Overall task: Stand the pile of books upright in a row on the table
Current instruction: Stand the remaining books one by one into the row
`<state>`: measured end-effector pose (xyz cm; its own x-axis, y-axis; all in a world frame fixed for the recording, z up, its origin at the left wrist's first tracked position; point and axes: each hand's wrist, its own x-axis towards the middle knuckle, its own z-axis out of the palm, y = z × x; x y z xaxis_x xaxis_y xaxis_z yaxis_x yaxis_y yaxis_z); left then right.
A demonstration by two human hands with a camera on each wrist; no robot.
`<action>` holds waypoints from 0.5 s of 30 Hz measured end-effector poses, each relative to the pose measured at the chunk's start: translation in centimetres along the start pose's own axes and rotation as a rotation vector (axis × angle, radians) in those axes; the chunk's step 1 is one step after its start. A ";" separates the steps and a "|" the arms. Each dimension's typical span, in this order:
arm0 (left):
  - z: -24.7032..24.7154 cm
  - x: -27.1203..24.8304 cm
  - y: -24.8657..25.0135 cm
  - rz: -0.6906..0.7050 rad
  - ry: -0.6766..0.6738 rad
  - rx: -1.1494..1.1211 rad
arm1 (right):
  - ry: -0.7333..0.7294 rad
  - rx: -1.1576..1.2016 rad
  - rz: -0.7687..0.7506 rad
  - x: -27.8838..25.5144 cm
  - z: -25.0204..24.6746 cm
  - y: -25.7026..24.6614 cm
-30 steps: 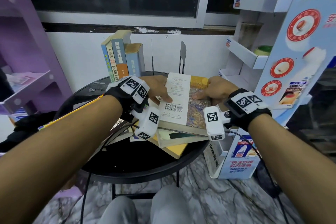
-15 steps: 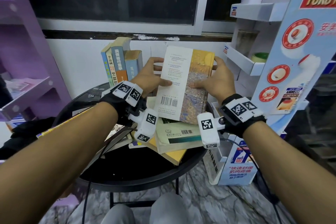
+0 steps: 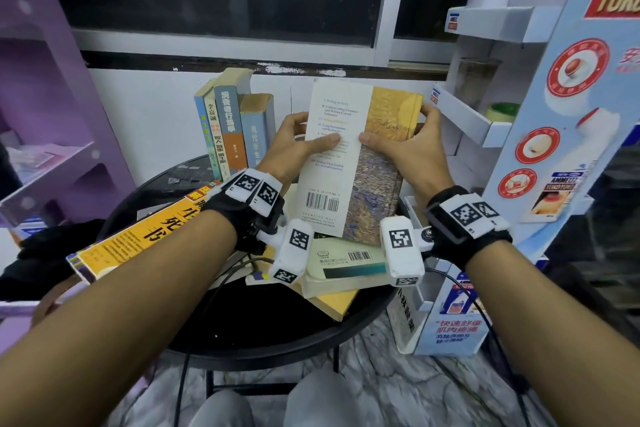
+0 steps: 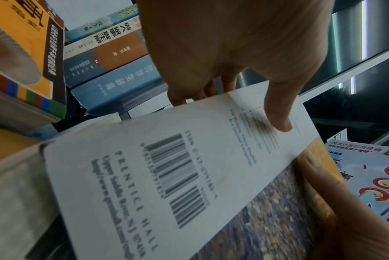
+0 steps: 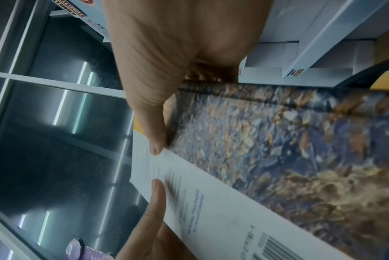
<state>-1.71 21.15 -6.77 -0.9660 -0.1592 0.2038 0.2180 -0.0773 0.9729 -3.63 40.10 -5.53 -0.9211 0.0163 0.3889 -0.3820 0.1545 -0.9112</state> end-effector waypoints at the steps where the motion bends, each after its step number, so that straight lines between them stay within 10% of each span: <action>1: 0.1 0.1 0.0 -0.004 -0.007 -0.002 | 0.004 0.024 0.001 0.1 0.1 -0.1; 15: -1.1 1.3 0.8 -0.018 -0.229 0.100 | -0.040 0.140 -0.086 0.0 -0.3 -1.0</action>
<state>-2.65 19.83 -5.79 -0.9784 0.0697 0.1945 0.1964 0.0218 0.9803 -3.23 40.22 -4.56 -0.8860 -0.0304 0.4627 -0.4633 0.0141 -0.8861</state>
